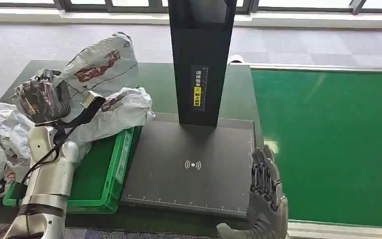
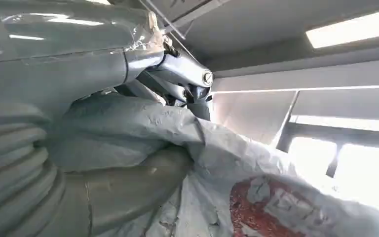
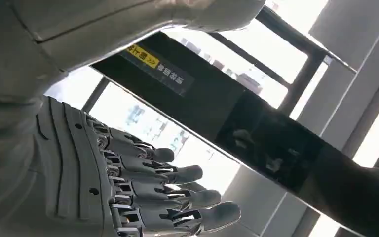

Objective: Moved the parcel from conveyor to table for the left to box.

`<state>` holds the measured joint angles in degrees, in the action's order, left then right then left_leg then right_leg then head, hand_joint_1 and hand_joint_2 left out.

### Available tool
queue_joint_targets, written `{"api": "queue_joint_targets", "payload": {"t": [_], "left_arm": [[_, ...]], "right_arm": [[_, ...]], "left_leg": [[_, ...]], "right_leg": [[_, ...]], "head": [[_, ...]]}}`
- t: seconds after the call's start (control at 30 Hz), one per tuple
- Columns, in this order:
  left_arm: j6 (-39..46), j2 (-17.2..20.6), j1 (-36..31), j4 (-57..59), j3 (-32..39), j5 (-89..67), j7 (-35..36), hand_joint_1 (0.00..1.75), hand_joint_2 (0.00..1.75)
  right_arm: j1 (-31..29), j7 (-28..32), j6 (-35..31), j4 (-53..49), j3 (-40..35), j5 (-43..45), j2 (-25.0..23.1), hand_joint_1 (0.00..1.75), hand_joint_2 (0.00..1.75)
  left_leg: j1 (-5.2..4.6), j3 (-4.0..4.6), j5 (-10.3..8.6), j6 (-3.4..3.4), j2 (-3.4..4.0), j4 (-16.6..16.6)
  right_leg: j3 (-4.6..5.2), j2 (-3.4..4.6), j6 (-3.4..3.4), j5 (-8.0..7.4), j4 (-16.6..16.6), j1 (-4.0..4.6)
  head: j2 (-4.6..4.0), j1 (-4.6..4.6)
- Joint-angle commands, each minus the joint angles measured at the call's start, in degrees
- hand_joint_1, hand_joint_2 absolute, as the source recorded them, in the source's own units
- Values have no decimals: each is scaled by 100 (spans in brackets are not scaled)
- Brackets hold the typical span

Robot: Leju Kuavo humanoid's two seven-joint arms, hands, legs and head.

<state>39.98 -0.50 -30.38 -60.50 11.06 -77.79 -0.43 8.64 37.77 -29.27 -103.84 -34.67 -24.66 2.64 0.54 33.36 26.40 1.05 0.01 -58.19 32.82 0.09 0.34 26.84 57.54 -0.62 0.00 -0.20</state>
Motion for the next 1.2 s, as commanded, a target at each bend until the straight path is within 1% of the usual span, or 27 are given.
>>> {"api": "queue_joint_targets", "payload": {"t": [0.03, 0.07, 0.13, 0.23, 0.33, 0.37, 0.4, 0.5, 0.53, 0.6, 0.63, 0.67, 0.7, 0.73, 0.77, 0.8, 0.83, 0.87, 0.93, 0.97, 1.07, 1.1, 1.13, 1.17, 1.2], "left_arm": [[2, 108, -144, 478, 494, -84, 76, 175, 175], [2, 94, -131, 442, 551, -279, 221, 175, 175], [2, 89, 1, 294, 664, -338, 260, 175, 175], [2, 78, 191, 256, 712, -170, 99, 175, 175], [2, 50, 286, 294, 743, 27, -122, 175, 175], [2, 20, 347, 262, 774, 82, -251, 175, 175], [2, -19, 406, 195, 803, 65, -293, 175, 175], [2, -159, 689, -139, 797, -68, -256, 175, 175], [-1, -180, 684, -89, 740, -80, -274, 175, 175], [-140, -285, 835, -164, 637, -289, -52, 175, 175], [-239, -304, 1011, -321, 584, -322, 39, 175, 175], [-279, -283, 1205, -515, 592, -395, 237, 175, 175], [-244, -299, 1431, -802, 593, -314, 242, 31, 175], [-193, -326, 1649, -1114, 589, -214, 179, 0, 175], [-133, -386, 1843, -1423, 601, -211, 192, 0, 175], [2, -462, 1974, -1716, 623, -100, 140, 0, 0], [2, -606, 2204, -2227, 636, 67, -104, 0, 0], [2, -706, 2326, -2488, 650, 278, -324, 0, 0], [2, -1137, 2566, -3170, 808, 1003, -1335, 0, 0], [2, -1296, 2609, -3314, 896, 1288, -1702, 0, 0], [2, -1296, 2609, -3314, 896, 1288, -1702, 0, 0], [2, -1707, 2679, -3567, 1137, 2165, -2694, 0, 0], [2, -1950, 2739, -3615, 1341, 3039, -3546, 0, 0], [2, -1950, 2844, -3767, 1251, 3460, -3689, 0, 0], [2, -1950, 3000, -3814, 1009, 4211, -3957, 0, 0]], "right_arm": [[-95, 43, 92, 49, 217, 32, -44, 0, 175], [-98, 48, 128, 61, 218, 39, -38, 0, 175], [-145, 60, 164, 141, 230, 68, -31, 0, 175], [-175, 136, 192, 275, 204, 182, 17, 0, 175], [-219, 223, 117, 455, 120, 455, 135, 0, 175], [-337, 223, -200, 555, -169, 666, 320, 0, 175], [-432, 223, -379, 627, -351, 793, 406, 0, 175], [-585, 223, -533, 798, -536, 947, 436, 0, 175], [-549, 223, -643, 821, -513, 927, 433, 0, 175], [-412, 223, -582, 759, -490, 865, 444, 0, 175], [-366, 223, -448, 732, -398, 817, 405, 0, 175], [-475, 223, -223, 790, -377, 836, 349, 0, 175], [-536, 223, -98, 875, -287, 800, 257, 0, 175], [-568, 223, 54, 930, -157, 743, 147, 0, 175], [-598, 223, 202, 947, -49, 697, 63, 0, 175], [-627, 223, 278, 968, 11, 693, 18, 0, 175], [-665, 223, 385, 987, 132, 663, -60, 0, 175], [-680, 223, 428, 990, 186, 660, -82, 0, 175], [-675, 223, 393, 1001, 296, 767, -85, 0, 175], [-671, 223, 345, 997, 304, 815, -71, 0, 175], [-671, 223, 345, 997, 304, 815, -71, 0, 175], [-669, 223, 192, 981, 270, 933, -3, 0, 175], [-693, 223, 36, 1001, 243, 1049, 32, 0, 175], [-699, 223, -13, 1018, 244, 1096, 46, 0, 175], [-685, 223, -118, 1041, 251, 1142, 79, 0, 175]], "left_leg": [[0, -4, -3, -1, 4, 5], [3, -2, -2, -1, 0, 3], [2, -7, -6, -2, 3, 11], [1, -12, -2, -2, 15, 11], [2, -10, -1, -2, 6, 8], [1, -19, -5, -4, 9, 20], [1, -13, -1, -3, 10, 10], [1, -17, -2, -5, 16, 16], [0, -16, -4, -5, 13, 17], [0, -17, -6, -6, 12, 20], [0, -12, -2, -3, -2, 12], [-2, -20, -6, -5, 0, 23], [-2, -29, -12, -7, -1, 40], [0, -31, -14, -9, -3, 44], [0, -44, -24, -12, -4, 68], [-2, -49, -7, -10, 42, 56], [-2, -35, 1, -6, 44, 35], [-3, -23, 7, -4, 49, 22], [1, -13, 16, -2, 45, 8], [2, 3, 14, -2, 27, 0], [2, -1, 14, -1, 22, 2], [1, -11, 14, -5, 23, 10], [-1, -8, 12, -5, 15, 9], [-1, -2, 15, -6, 12, 2], [1, -5, 16, -6, 26, 5]], "right_leg": [[-1, 3, -3, -3, -3, 1], [-2, -1, -2, -3, -4, 4], [-4, 1, -4, -6, -9, 4], [-7, 13, -2, -7, -11, 4], [-8, 5, -1, -4, -10, 6], [-16, 7, -1, -9, -22, 5], [-10, 8, 0, -5, -12, 5], [-14, 14, 0, -8, -19, 5], [-13, 11, 1, -9, -19, 4], [-13, 10, 0, -11, -23, 2], [-10, -1, 0, -3, -14, 1], [-17, -1, -1, -6, -25, -1], [-28, -2, -2, -12, -42, 0], [-31, -5, -2, -14, -48, 2], [-44, -7, -4, -23, -71, 3], [-33, 39, -3, -22, -58, 1], [-17, 42, -4, -15, -35, 0], [-5, 47, -2, -12, -22, -1], [6, 39, 0, -4, -13, 4], [11, 22, 1, -1, -8, 8], [6, 18, 0, 1, -9, 6], [-4, 18, 0, 0, -18, 6], [-6, 11, 3, 3, -15, 2], [-1, 9, 5, 3, -11, 0], [-2, 23, 4, -1, -14, 2]], "head": [[0, 0], [0, 0], [0, 0], [0, 0], [0, 0], [0, 0], [0, 0], [0, 0], [0, 0], [0, 0], [0, 0], [0, 0], [0, 0], [0, 0], [0, 0], [0, 0], [0, 0], [0, -2], [0, 0], [0, 0], [0, 0], [0, 0], [0, 0], [0, 0], [0, 0]]}}
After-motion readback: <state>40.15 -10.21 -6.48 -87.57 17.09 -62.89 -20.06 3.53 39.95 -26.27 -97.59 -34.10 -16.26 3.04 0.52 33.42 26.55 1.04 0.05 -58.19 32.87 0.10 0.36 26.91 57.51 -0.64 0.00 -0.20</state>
